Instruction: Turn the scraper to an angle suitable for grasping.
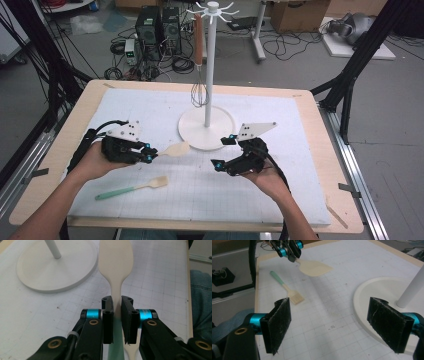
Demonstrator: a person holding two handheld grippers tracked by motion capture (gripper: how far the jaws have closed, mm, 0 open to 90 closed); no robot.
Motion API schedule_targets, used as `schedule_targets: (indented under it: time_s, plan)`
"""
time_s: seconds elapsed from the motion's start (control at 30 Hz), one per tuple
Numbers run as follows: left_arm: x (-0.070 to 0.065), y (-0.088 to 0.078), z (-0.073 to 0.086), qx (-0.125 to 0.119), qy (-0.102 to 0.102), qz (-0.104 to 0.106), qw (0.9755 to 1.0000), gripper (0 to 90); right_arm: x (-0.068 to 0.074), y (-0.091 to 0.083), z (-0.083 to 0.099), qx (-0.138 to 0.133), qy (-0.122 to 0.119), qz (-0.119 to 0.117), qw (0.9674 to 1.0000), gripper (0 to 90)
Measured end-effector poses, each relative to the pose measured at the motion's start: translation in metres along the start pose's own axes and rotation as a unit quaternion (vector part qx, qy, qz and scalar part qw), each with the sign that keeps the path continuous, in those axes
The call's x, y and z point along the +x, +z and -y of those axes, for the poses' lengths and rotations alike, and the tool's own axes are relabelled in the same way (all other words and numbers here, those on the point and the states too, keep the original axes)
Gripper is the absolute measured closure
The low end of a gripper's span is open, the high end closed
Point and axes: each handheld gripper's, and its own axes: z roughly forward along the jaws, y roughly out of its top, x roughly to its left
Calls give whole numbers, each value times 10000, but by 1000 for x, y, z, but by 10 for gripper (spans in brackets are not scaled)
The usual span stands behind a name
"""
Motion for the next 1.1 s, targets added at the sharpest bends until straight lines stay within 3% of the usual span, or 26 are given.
schedule_targets:
  time_s: [0.47, 1.1]
  plan:
    - [-7, 5, -18, -60, 176, 125, 9997, 804, 1, 8, -6, 53, -79, -124, 9999, 184]
    - [0, 10, -44, -107, 334, 190, 9992, 804, -8, 21, -45, 277, -459, -372, 9979, 191]
